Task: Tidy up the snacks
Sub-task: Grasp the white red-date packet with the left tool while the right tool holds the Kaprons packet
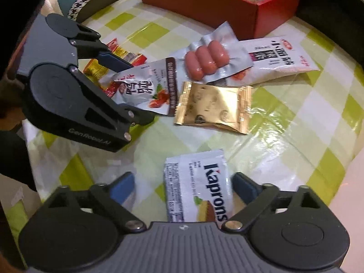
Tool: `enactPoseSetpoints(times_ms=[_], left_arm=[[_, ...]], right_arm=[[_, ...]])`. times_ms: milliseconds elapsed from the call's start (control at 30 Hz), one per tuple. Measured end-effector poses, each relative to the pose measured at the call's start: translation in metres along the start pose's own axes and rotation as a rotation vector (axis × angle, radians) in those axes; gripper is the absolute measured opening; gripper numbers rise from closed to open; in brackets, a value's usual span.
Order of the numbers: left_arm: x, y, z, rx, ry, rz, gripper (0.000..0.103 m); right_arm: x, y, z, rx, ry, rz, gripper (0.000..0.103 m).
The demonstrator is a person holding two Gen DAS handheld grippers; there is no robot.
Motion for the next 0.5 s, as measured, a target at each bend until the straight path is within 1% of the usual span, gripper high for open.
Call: enactPoseSetpoints(times_ms=[33, 100, 133, 167, 200, 233, 267, 300, 333, 400, 500], left_arm=[[-0.001, 0.001, 0.000, 0.000, 0.002, 0.001, 0.067], [0.001, 0.002, -0.002, 0.006, 0.020, 0.005, 0.066], [0.002, 0.002, -0.002, 0.012, 0.044, 0.007, 0.066], [0.002, 0.002, 0.000, 0.018, 0.073, 0.012, 0.064], [-0.001, 0.003, 0.002, 0.020, 0.087, 0.020, 0.063], [-0.006, 0.006, 0.004, 0.021, 0.082, 0.031, 0.062], [-0.011, 0.007, 0.004, 0.021, 0.072, 0.042, 0.062], [-0.016, 0.008, 0.004, 0.020, 0.066, 0.051, 0.062], [-0.019, 0.009, 0.003, 0.015, 0.060, 0.063, 0.062], [-0.020, 0.010, 0.002, 0.013, 0.065, 0.067, 0.062], [-0.012, 0.010, 0.002, 0.028, 0.122, 0.045, 0.061]], right_arm=[[0.001, 0.000, 0.000, 0.001, 0.007, -0.003, 0.100], [0.002, -0.003, 0.000, -0.001, 0.013, -0.023, 0.099], [0.004, -0.003, -0.001, -0.006, 0.024, -0.046, 0.093], [0.006, -0.004, -0.001, -0.009, 0.038, -0.071, 0.090], [0.008, -0.004, -0.002, -0.014, 0.045, -0.099, 0.084], [0.009, -0.003, -0.004, -0.025, 0.041, -0.128, 0.077], [0.010, -0.002, -0.005, -0.033, 0.038, -0.153, 0.073], [0.009, -0.001, -0.005, -0.041, 0.032, -0.160, 0.066], [0.009, 0.001, -0.006, -0.051, 0.014, -0.160, 0.061], [0.005, 0.003, -0.005, -0.060, -0.015, -0.156, 0.061], [0.004, 0.005, -0.006, -0.067, -0.042, -0.161, 0.061]])
Point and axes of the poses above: each gripper's, at about its wrist camera, not at the fingertips, and y roughly against the way its jaws point, x to its left, z to its top, the point moved 4 cm from there along -y, roughly the way its jaws point, and after that the axes turned 1 degree about z, right-handed, at the moved point
